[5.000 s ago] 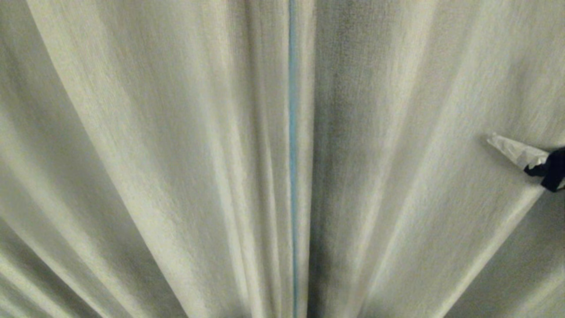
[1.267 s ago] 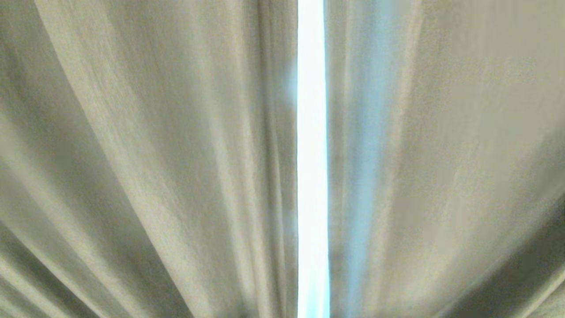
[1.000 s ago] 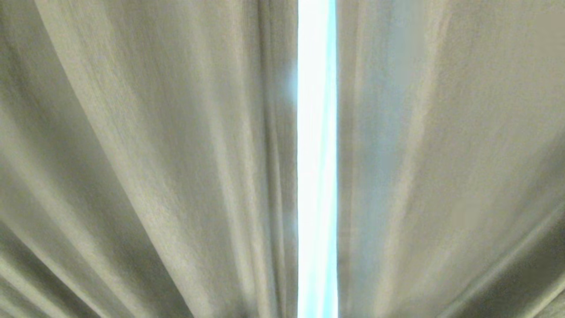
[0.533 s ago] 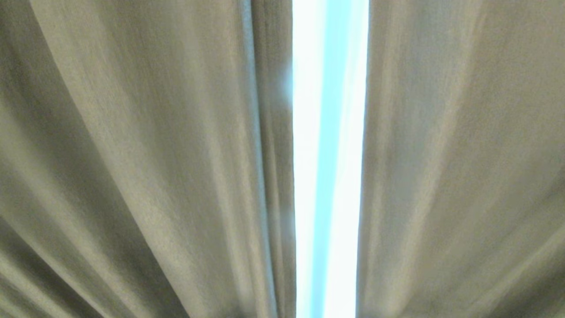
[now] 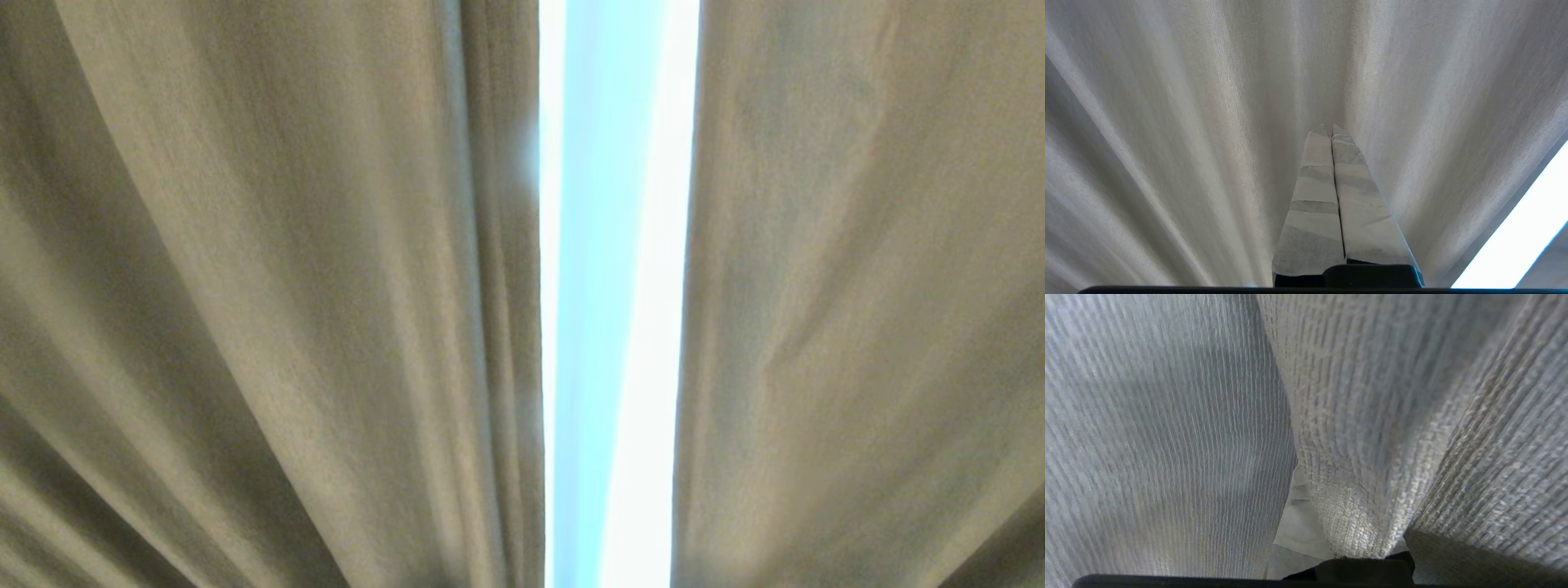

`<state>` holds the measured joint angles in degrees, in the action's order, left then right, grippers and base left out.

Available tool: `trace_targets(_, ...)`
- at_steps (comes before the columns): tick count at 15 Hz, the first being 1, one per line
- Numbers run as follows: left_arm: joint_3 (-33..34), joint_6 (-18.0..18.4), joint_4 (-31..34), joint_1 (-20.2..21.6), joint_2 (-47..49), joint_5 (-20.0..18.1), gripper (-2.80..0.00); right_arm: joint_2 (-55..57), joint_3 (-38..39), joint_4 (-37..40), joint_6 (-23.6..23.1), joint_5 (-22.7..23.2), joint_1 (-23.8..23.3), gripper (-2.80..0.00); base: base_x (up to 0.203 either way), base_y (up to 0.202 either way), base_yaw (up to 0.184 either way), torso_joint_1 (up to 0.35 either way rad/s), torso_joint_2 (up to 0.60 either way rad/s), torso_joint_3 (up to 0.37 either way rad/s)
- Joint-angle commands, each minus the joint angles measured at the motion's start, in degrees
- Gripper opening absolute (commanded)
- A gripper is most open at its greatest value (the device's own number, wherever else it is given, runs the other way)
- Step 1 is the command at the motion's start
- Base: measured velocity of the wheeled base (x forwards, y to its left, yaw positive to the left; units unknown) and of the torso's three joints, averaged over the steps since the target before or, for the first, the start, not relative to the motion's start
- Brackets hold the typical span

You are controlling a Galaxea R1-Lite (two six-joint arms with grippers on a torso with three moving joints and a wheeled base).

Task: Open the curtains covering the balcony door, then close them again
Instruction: Pull the outer curtains open on both sides

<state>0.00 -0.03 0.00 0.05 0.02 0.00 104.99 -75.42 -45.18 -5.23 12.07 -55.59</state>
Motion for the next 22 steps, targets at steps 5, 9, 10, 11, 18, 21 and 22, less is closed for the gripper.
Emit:
trace_targets(5,0.0,-0.05,0.0,0.04,-0.02,0.0,-2.8,2.49,-0.96,-0.24,-0.13,0.41,-1.7,-2.8,0.0,0.0,0.0,0.0,0.0,0.0)
trace_targets(9,0.0,-0.05,0.0,0.04,-0.02,0.0,-2.8,3.81,-2.35,-0.17,-0.05,0.41,-2.61,-2.8,0.0,0.0,0.0,0.0,0.0,0.0)
trace_targets(10,0.0,-0.05,0.0,0.03,-0.02,0.0,-2.8,4.0,-2.46,-0.17,-0.04,0.42,-2.77,-2.8,0.0,0.0,0.0,0.0,0.0,0.0)
trace_targets(11,0.0,0.03,0.0,0.04,-0.02,0.0,-2.8,4.15,-2.46,-0.17,-0.06,0.79,-3.01,-2.8,0.0,0.0,0.0,0.0,0.0,0.0)
trace_targets(18,0.0,-0.05,0.0,0.04,-0.02,0.0,-2.8,3.03,-2.34,-0.17,-0.13,3.27,-3.38,-2.8,0.0,0.0,0.0,0.0,0.0,0.0)
trace_targets(21,0.0,-0.05,0.0,0.04,-0.02,0.0,-2.8,0.45,-1.64,-0.17,-0.22,8.95,-3.29,-2.8,0.0,0.0,0.0,0.0,0.0,0.0)
trace_targets(22,0.0,-0.05,0.0,-0.01,-0.02,0.0,-2.8,-0.46,-1.11,-0.1,-0.19,10.21,-3.12,-2.8,0.0,0.0,0.0,0.0,0.0,0.0)
